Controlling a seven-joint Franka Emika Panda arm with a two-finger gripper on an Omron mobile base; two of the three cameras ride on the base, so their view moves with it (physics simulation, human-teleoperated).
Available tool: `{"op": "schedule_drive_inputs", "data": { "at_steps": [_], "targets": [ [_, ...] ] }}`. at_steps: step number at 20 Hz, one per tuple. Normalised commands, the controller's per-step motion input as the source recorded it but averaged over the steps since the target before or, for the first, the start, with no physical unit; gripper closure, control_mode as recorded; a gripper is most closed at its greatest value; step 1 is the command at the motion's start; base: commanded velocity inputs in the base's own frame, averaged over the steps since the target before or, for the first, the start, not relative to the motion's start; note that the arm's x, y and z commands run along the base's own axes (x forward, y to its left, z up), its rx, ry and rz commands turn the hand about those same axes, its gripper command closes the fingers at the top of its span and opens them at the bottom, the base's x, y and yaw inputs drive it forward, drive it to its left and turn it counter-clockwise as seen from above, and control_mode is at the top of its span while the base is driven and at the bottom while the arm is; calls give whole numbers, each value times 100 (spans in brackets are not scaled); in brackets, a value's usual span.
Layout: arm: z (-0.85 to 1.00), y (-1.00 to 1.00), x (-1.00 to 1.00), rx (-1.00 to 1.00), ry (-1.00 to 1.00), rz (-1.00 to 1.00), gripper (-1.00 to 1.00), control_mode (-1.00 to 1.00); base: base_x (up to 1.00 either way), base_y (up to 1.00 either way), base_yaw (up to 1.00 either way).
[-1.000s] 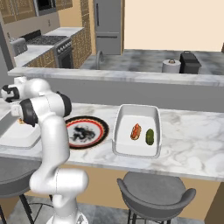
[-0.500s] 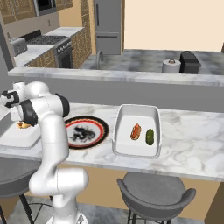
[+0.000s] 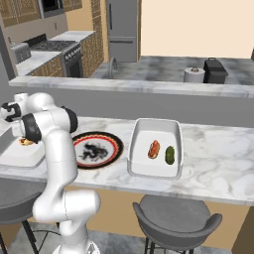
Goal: Place one cooked food and one vegetable from the large plate to each tupperware container.
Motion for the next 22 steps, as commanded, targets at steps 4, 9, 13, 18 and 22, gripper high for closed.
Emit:
{"op": "schedule_drive_inputs", "data": {
  "at_steps": [4, 9, 13, 18, 22],
  "targets": [
    [0, 20, 0, 0, -1, 0, 100, -100, 0, 0, 0],
    [0, 11, -4, 0, -3, 0, -100, -100, 0, 0, 0],
    [0, 3, -1, 0, -4, 0, -100, -100, 0, 0, 0],
    [0, -2, -1, 0, -1, 0, -100, -100, 0, 0, 0],
    [0, -31, 0, 0, -2, 0, -100, -100, 0, 0, 0]
  ]
}}
